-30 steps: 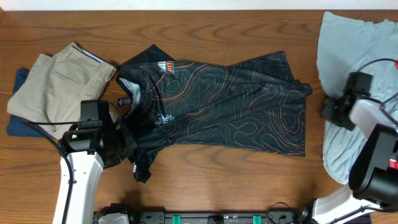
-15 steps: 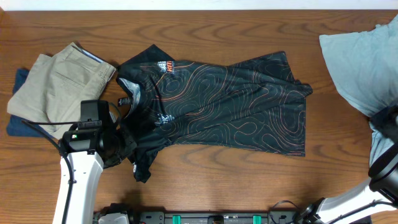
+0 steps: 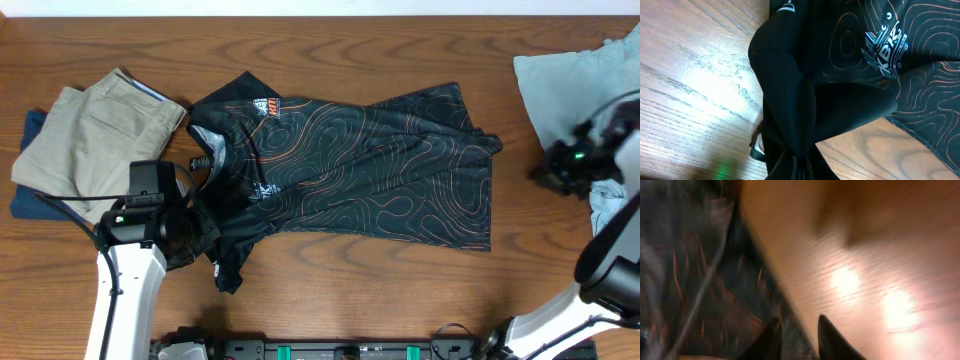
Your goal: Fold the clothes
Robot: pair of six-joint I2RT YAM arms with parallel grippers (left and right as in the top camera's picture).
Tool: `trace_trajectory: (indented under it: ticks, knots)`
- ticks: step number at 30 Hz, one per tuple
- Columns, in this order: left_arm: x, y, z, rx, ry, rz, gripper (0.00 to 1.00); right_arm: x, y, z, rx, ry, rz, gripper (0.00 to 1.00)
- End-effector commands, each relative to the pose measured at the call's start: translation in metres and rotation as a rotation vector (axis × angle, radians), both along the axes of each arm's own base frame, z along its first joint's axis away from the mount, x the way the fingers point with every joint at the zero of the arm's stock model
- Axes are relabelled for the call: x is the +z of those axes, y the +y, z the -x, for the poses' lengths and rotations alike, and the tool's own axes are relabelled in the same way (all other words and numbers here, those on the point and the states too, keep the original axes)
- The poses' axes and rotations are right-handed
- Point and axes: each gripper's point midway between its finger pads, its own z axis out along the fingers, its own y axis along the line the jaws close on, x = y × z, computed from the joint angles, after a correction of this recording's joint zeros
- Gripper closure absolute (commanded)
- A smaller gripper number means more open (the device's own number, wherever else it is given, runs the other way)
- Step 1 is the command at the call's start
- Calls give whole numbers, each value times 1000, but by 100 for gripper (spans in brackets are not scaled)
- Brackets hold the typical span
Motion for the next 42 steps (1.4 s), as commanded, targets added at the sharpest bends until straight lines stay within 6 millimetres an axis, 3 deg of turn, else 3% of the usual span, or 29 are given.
trace_trajectory:
  ticks: [1, 3, 4, 5, 14, 20, 24, 29, 32, 42]
  knots:
    - [-2, 3, 1, 9, 7, -11, 94, 0, 32, 15, 95, 65, -44, 70]
    - [-2, 3, 1, 9, 7, -11, 94, -2, 50, 33, 116, 147, -74, 64]
    - [-2, 3, 1, 9, 7, -11, 94, -3, 58, 43, 128, 186, -92, 28]
    - [-2, 3, 1, 9, 7, -11, 94, -5, 63, 51, 138, 217, -104, 1]
    - [-2, 3, 1, 9, 7, -11, 94, -35, 92, 116, 148, 390, -188, 1]
    - [-2, 3, -1, 9, 0, -12, 94, -59, 106, 142, 129, 418, -203, 1]
    - [-2, 3, -2, 9, -3, -12, 94, -73, 111, 135, 77, 377, -197, 4]
    - [-2, 3, -2, 8, -2, -12, 94, -83, 106, 110, 44, 275, -170, 23]
    - [-2, 3, -1, 8, -2, -12, 94, -83, 109, 103, 47, 244, -182, 29]
    - [-2, 3, -2, 9, -3, -12, 93, -87, 129, 90, 143, 187, -157, 24]
